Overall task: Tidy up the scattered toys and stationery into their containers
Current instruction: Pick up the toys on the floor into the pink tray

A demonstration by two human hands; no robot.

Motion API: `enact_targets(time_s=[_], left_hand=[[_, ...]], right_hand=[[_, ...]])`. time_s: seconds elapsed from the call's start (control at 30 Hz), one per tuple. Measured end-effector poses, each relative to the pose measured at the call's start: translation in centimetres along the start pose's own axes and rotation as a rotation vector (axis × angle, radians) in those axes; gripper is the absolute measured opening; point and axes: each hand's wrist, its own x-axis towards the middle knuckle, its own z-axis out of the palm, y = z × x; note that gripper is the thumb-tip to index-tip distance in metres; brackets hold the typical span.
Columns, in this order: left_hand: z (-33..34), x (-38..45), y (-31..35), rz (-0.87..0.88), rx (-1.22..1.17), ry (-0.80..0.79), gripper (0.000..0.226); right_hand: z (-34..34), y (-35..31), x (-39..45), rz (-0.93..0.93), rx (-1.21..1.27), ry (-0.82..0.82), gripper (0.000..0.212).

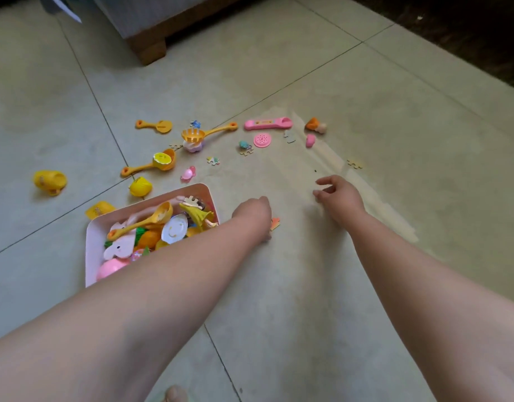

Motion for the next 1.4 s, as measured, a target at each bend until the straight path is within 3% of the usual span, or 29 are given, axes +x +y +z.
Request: enact_targets(time_s=[0.17,0.3,0.53,0.7,0.87,1.0,1.13,1.4], left_hand=[[1.0,0.8,0.8,0.057,-0.164,0.139,0.031],[0.7,1.9,2.1,0.053,-0.289,0.195,0.027],[0.7,3.0,3.6,0.002,-0.434,0.251,0.039],[0.4,3.9,3.9,0.001,-0.416,0.262,0.023],[0.5,3.8,4.1,0.008,-0.375,0.251,0.023],[0.9,3.7,4.5,-0.131,-0.515,0.302,0.035],[1.1,3.8,4.1,-0.219,-0.473,0.306,0.028],[0.5,3.5,3.4,-0.126,-0.451,0.203,0.027]], right_hand=[[-2.4,0.5,2.8,0.058,-0.035,0.150,0.054],[-3.8,0.5,5.1,0.097,-0.093,0.243,0.071],[-4.3,1.1,6.6,0.136,-0.222,0.339,0.032],[-3.4,1.0,6.6,0.130,-0.182,0.355,0.020],[-1.8,0.3,5.6,0.093,-0.176,0.251,0.018],[0.5,-0.3,4.0,0.067,-0.155,0.135,0.028],[2.4,-0.8,2.5,0.026,-0.205,-0.001,0.023],[2.9,-1.3,1.5,0.045,-0.113,-0.082,0.014]])
